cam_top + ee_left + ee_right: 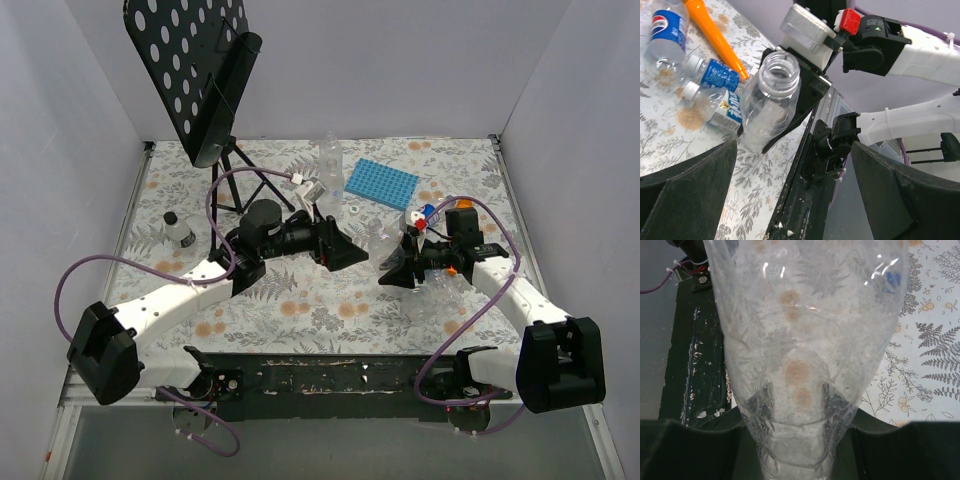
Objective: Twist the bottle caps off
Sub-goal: Place the plastic bottle at the center of the board.
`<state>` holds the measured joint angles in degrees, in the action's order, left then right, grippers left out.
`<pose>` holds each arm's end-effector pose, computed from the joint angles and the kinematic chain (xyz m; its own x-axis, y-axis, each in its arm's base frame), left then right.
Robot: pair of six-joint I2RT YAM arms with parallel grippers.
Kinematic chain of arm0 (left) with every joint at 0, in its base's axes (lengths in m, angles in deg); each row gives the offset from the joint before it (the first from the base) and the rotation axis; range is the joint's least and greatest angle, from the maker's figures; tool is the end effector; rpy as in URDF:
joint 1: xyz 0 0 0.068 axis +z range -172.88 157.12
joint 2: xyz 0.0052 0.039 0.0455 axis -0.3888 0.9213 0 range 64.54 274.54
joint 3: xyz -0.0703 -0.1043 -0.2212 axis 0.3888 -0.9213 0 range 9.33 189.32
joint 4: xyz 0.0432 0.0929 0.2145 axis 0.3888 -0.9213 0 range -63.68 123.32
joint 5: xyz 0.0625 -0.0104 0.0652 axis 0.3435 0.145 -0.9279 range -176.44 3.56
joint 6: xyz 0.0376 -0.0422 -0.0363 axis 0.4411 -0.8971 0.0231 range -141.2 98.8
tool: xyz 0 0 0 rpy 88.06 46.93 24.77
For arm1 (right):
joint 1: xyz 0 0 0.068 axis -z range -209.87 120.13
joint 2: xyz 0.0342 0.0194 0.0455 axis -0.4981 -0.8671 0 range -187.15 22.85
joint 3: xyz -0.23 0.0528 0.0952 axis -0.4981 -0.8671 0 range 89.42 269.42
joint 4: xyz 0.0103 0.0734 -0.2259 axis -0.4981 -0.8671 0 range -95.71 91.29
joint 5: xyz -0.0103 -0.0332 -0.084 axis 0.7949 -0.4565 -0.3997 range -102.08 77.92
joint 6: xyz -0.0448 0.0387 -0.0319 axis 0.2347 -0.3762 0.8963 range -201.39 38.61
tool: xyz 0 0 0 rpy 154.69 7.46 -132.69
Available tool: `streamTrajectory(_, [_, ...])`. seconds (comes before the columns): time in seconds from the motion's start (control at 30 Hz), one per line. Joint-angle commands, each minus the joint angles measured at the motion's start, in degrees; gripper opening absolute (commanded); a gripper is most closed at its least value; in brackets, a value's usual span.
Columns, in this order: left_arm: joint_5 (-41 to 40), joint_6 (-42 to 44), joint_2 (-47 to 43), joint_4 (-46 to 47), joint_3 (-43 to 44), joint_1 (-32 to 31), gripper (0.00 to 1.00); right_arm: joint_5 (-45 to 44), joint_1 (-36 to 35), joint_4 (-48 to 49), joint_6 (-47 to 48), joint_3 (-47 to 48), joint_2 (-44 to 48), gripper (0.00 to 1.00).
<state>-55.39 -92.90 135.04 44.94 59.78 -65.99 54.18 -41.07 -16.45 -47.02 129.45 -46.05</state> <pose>0.1882 -0.2139 0.3081 -0.9431 -0.2312 -0.2388 0.1992 0.1821 -0.9629 0.2051 0.0906 0.2193 -0.1961 -0.2706 -0.9425 -0.9761 0.1456 0.1613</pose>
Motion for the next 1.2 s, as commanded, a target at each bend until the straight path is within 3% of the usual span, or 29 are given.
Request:
streamTrajectory(0.0, [-1.95,1.74,3.41,4.64,3.86,-2.85,0.98,2.47,0.3,2.0,-1.24,-0.66,0.17,0.06])
streamTrajectory(0.27, [-9.16,1.48,8.25,9.91,6.93,-4.17,0.91,3.26,0.3,2.09,-1.32,-0.83,0.7,0.07])
streamTrajectory(0.57, [-10.22,0.69,11.68,7.63,10.89,-4.17,0.61,3.44,0.22,2.0,-1.32,-0.74,0.96,0.07])
streamTrajectory(0.7, [-8.64,0.86,12.03,5.79,11.68,-4.17,0.57,3.35,0.22,2.0,-1.32,-0.74,1.05,0.07])
streamTrajectory(0.83, [-6.97,1.3,12.56,4.12,12.38,-4.17,0.46,3.17,0.3,2.0,-1.32,-0.74,0.7,0.07])
streamTrajectory(0.93, [-4.51,2.0,13.26,3.06,13.0,-4.17,0.36,3.18,0.39,1.92,-1.24,-0.74,0.79,0.07])
streamTrajectory(1.07, [-1.52,3.67,13.61,0.61,13.7,-4.17,0.0,3.44,0.22,1.83,-1.23,-0.74,0.7,0.08])
streamTrajectory(1.17, [-2.22,6.13,12.04,-1.68,13.44,-4.17,0.0,3.61,0.22,1.74,-1.15,-0.74,0.79,0.18])
